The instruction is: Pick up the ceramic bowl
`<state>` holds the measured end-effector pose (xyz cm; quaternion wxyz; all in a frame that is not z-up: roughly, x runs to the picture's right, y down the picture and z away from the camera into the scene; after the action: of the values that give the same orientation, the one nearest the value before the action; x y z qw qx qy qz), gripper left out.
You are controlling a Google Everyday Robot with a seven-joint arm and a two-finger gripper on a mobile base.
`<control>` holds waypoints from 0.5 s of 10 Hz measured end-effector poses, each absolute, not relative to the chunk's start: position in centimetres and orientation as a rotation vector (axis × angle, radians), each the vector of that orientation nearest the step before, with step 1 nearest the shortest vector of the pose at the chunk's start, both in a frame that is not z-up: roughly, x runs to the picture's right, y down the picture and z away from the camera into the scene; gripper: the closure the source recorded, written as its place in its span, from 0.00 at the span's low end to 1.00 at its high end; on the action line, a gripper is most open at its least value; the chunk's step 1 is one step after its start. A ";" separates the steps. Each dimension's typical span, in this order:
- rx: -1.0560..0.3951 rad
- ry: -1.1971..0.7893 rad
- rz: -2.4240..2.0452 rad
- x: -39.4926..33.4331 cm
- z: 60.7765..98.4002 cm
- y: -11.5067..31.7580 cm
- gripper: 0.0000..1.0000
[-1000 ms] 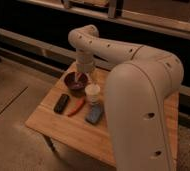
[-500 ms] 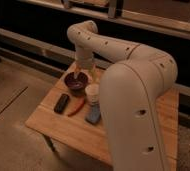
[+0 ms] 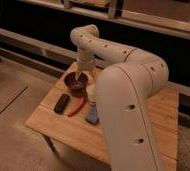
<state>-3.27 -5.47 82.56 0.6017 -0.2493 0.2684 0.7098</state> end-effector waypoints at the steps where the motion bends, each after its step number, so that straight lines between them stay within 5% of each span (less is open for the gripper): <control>1: -0.585 0.619 1.636 -3.0 83.2 -5.4 0.35; 5: -0.634 0.600 1.633 -2.2 85.5 -4.6 0.35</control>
<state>-2.17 -4.64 85.49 0.6010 -0.2735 0.2591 0.7049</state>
